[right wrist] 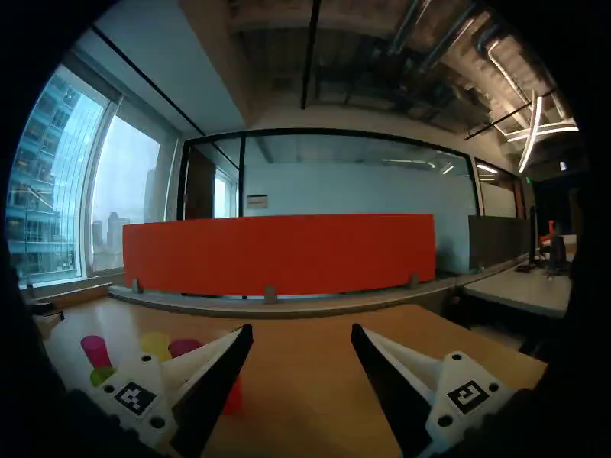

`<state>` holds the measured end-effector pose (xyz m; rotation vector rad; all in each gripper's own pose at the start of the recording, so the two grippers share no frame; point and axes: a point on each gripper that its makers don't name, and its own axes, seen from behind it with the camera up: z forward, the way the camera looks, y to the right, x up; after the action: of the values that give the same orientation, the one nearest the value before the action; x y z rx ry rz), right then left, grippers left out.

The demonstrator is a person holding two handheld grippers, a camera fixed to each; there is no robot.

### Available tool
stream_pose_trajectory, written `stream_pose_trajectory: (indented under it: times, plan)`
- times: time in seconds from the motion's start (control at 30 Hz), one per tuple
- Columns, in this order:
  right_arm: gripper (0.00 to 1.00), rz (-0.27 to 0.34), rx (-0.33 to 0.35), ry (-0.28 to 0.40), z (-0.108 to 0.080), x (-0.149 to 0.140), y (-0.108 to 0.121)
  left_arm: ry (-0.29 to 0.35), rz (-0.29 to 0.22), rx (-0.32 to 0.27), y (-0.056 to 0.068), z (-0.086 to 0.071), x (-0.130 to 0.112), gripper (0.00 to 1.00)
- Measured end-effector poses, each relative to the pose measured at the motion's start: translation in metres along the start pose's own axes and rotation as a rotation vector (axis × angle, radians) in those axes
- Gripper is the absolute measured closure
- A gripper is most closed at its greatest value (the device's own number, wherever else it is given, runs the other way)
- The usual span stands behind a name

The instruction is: Pour water

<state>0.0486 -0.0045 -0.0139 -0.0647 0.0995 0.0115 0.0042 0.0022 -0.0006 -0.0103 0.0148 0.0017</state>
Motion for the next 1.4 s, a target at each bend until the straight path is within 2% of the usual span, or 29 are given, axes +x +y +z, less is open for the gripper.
stream_pose_trajectory:
  times: [0.67, 1.17, 1.4]
  plan:
    - [0.0, 0.0, -0.006, 0.005, -0.008, 0.001, 0.007, -0.012, -0.004, -0.006, 0.0, -0.001, -0.003, 0.0]
    - [0.0, -0.056, 0.001, 0.037, -0.009, 0.005, 0.004, -0.015, -0.003, -0.007, 0.001, 0.0, -0.004, 0.0]
    - [0.0, -0.079, 0.009, 0.043, -0.004, -0.008, -0.004, -0.015, -0.003, -0.007, 0.001, 0.0, -0.003, 0.0]
